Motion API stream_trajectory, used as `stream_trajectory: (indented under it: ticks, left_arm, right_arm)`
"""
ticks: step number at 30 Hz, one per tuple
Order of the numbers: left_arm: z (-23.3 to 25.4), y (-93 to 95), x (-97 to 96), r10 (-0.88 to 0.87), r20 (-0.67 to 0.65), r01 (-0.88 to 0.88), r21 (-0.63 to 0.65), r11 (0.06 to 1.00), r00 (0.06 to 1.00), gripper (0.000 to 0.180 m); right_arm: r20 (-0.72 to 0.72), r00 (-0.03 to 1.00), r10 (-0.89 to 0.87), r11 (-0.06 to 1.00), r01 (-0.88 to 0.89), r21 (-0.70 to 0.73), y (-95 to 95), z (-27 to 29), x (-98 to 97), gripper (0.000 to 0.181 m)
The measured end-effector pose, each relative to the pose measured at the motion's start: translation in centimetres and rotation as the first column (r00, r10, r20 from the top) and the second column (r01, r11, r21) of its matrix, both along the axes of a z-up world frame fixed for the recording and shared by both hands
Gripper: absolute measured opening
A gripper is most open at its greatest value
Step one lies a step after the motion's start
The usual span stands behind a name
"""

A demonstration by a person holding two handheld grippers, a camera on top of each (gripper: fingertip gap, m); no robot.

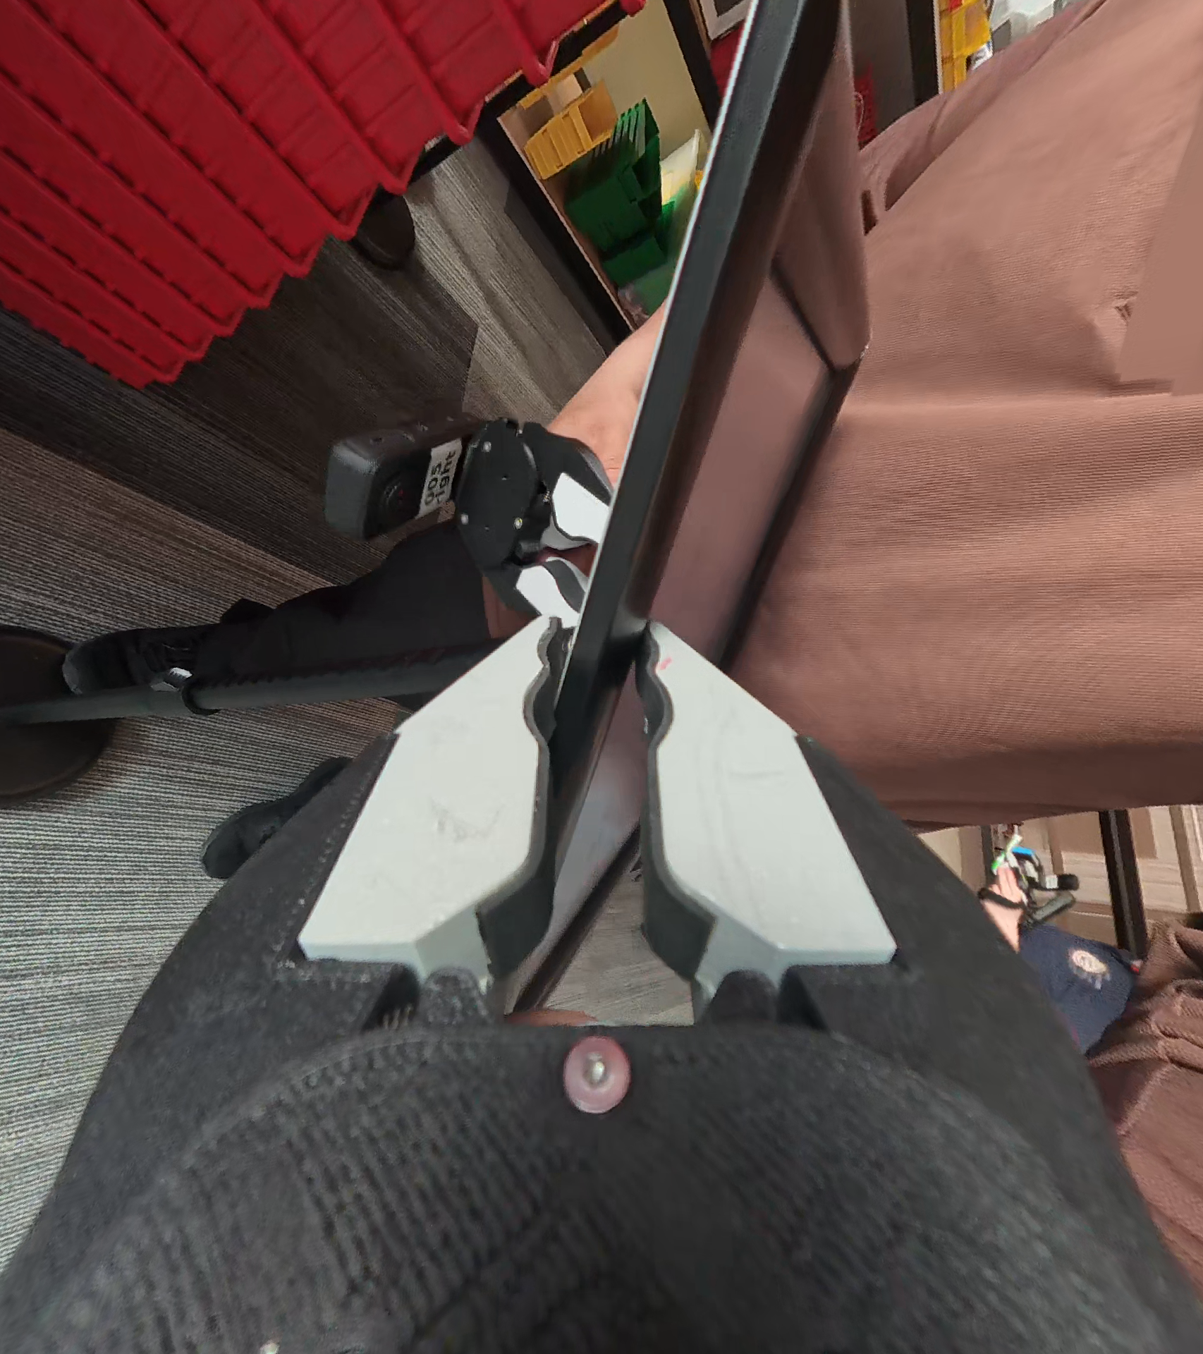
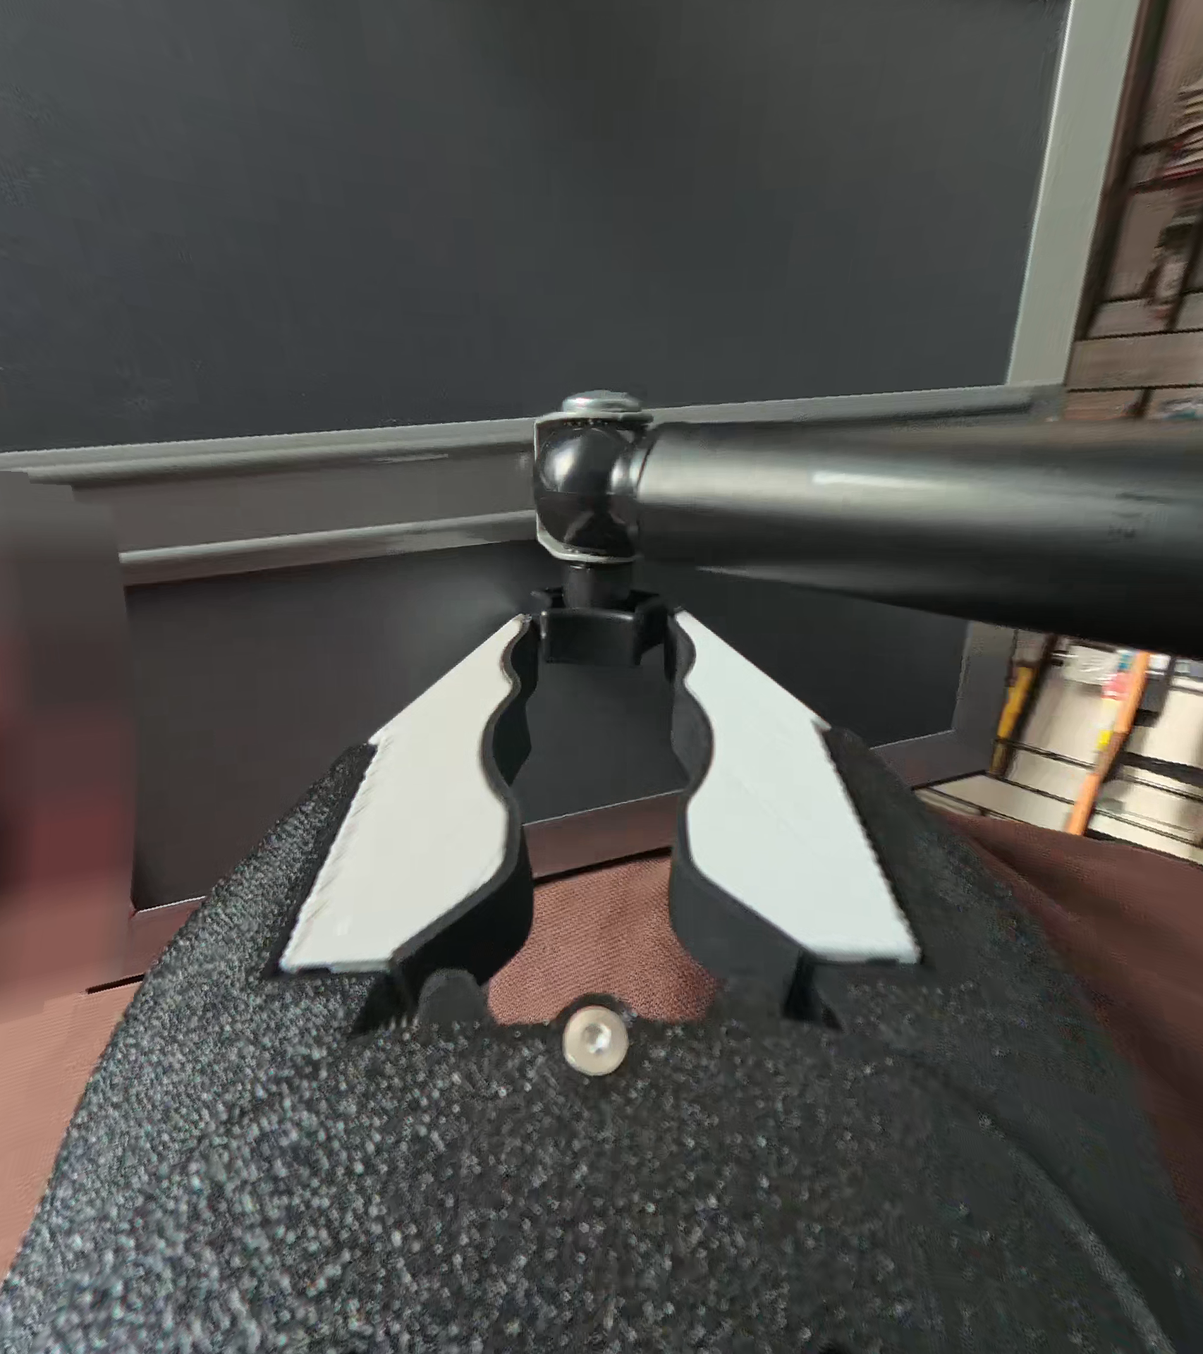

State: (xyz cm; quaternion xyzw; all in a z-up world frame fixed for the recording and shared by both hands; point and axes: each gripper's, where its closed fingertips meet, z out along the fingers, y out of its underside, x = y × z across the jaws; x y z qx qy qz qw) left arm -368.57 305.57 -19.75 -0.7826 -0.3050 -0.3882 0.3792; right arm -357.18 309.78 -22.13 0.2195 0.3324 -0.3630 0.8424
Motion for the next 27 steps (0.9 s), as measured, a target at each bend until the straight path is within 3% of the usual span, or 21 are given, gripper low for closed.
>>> stream_trajectory:
  ticks: [2, 4, 7, 10, 13, 17, 19, 21, 23, 26, 27]
  left_arm:
    - [-0.1, 0.1, -0.1, 0.009, 0.004, -0.009, -0.017, 1.000, 1.000, 0.020]
    - [-0.2, 0.0, -0.1, 0.032, 0.005, -0.032, -0.043, 0.999, 0.999, 0.024]
    - [-0.1, -0.2, -0.3, 0.078, -0.062, -0.084, -0.088, 0.993, 0.995, 0.030]
    - [0.7, -1.4, 0.2, 0.149, -0.134, -0.166, -0.124, 0.978, 0.980, 0.054]
    - [1.3, -4.4, 0.9, 0.332, -0.192, -0.355, -0.099, 0.930, 0.924, 0.058]
    - [1.3, -9.8, 4.3, 0.563, -0.222, -0.581, -0.017, 0.814, 0.796, 0.055]
    - [-1.3, -12.4, 7.0, 0.616, -0.237, -0.644, -0.061, 0.762, 0.751, 0.055]
    - [-4.5, -12.7, 9.3, 0.672, -0.175, -0.683, -0.005, 0.731, 0.720, 0.060]
    - [-7.2, -10.3, 11.1, 0.704, 0.011, -0.699, 0.134, 0.703, 0.710, 0.055]
    - [-13.0, -6.6, 13.3, 0.703, 0.048, -0.702, 0.140, 0.698, 0.709, 0.057]
    - [-13.9, -5.4, 13.6, 0.714, 0.121, -0.723, 0.180, 0.667, 0.689, 0.058]
  right_arm:
    - [0.088, 0.996, 0.030, 0.999, -0.028, -0.027, 0.2, 0.2, -0.1, 0.032]
    - [0.041, 0.999, 0.023, 1.000, -0.023, 0.000, 0.2, 0.0, 0.0, 0.032]
    - [-0.202, 0.979, 0.005, 0.993, 0.020, 0.120, 1.0, -1.5, -0.7, 0.033]
    - [-0.424, 0.903, -0.063, 0.963, 0.166, 0.211, 3.5, -0.9, -4.8, 0.049]
    - [-0.632, 0.768, -0.104, 0.928, 0.304, 0.216, 6.7, 2.9, -8.8, 0.074]
    - [-0.750, 0.639, -0.172, 0.889, 0.428, 0.161, 8.8, 9.6, -11.4, 0.080]
    - [-0.802, 0.581, -0.139, 0.890, 0.429, 0.157, 8.0, 12.0, -10.1, 0.090]
    - [-0.874, 0.477, -0.087, 0.890, 0.432, 0.147, 5.9, 13.5, -7.6, 0.091]
    - [-0.924, 0.380, -0.037, 0.886, 0.441, 0.145, 3.5, 13.9, -5.2, 0.088]
    - [-0.934, 0.357, -0.020, 0.876, 0.457, 0.156, 1.7, 14.6, -2.8, 0.079]
    - [-0.949, 0.313, 0.027, 0.859, 0.479, 0.182, 1.5, 14.0, -2.7, 0.079]
